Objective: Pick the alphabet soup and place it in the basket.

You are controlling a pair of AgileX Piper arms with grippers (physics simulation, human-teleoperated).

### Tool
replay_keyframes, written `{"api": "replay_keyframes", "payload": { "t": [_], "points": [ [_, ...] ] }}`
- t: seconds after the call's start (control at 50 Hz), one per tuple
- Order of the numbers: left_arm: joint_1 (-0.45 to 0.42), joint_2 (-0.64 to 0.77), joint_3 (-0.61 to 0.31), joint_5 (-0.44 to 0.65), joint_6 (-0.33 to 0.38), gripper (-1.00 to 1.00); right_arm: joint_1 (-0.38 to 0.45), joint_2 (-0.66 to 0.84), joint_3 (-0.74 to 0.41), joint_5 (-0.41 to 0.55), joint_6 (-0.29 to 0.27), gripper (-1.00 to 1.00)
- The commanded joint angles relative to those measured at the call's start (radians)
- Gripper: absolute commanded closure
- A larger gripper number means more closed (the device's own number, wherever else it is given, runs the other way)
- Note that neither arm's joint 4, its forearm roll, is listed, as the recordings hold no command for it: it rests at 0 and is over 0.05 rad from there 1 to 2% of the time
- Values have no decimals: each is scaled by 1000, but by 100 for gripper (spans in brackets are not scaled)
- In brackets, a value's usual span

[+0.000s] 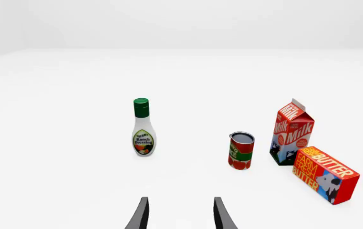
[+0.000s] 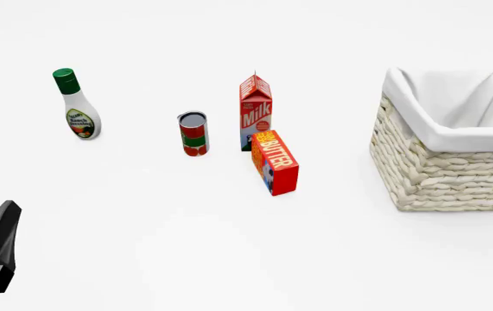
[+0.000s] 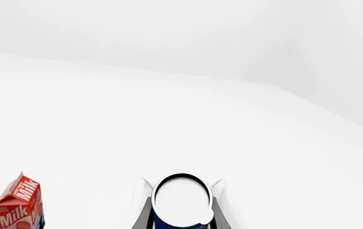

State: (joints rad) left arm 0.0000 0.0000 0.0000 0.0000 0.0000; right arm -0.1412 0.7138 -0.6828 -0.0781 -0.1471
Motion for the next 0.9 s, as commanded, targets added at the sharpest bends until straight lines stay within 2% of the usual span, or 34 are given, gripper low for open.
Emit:
{"api": "replay_keyframes", "payload": {
  "t": [0.02, 0.16, 0.3, 0.38, 0.66, 0.9],
  "points": [
    [0, 0, 0, 0, 0, -100, -15, 86, -55, 24, -11, 100],
    [0, 0, 0, 0, 0, -100, -12, 143, -92, 46, -17, 100],
    [0, 0, 0, 0, 0, -100, -10, 213, -132, 77, -64, 100],
    [0, 0, 0, 0, 0, -100, -8, 249, -178, 127, -73, 100],
    [0, 0, 0, 0, 0, -100, -8, 335, -238, 206, -121, 100],
    [0, 0, 0, 0, 0, -100, -14, 406, -270, 244, -173, 100]
  ]
}}
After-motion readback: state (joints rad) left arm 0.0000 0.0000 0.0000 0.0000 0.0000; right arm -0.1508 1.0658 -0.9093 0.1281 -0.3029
